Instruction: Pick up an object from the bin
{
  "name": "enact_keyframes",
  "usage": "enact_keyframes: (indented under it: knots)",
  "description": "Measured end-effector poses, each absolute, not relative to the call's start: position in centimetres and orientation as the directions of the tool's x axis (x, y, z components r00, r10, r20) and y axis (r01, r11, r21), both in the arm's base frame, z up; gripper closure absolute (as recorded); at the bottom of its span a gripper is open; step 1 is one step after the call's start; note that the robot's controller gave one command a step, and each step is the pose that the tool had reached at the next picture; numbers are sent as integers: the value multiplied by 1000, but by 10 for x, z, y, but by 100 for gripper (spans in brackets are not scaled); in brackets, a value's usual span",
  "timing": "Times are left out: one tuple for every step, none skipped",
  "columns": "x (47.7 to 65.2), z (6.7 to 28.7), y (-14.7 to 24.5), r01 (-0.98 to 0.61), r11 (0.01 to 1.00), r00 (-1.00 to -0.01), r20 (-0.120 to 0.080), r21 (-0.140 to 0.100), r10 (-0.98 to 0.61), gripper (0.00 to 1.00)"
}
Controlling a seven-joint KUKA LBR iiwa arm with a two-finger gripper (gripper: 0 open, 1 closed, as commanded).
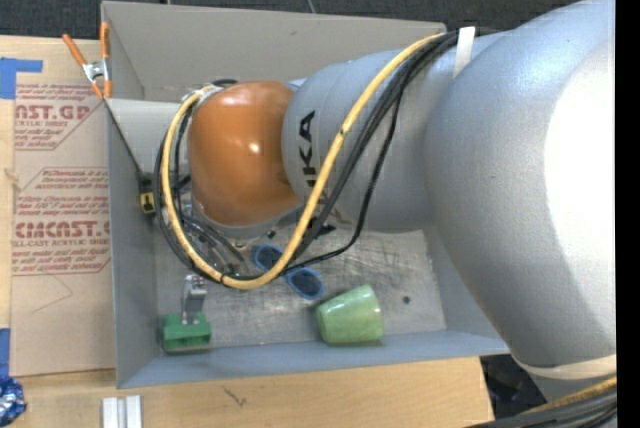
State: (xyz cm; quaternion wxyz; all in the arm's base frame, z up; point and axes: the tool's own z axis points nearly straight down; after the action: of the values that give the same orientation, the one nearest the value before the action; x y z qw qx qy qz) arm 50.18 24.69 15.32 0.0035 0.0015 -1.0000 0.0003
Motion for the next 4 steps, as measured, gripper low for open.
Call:
enact_keyframes:
  knots:
    - [491,87,237,-342,940,-940,5,0,-342,0]
    - [496,78,247,-516,856,-856,-1,2,-516,0]
    - [485,75,225,-696,718,-718,-19,-4,-696,0]
    - [484,73,245,-888,459,-459,-7,-8,-888,0]
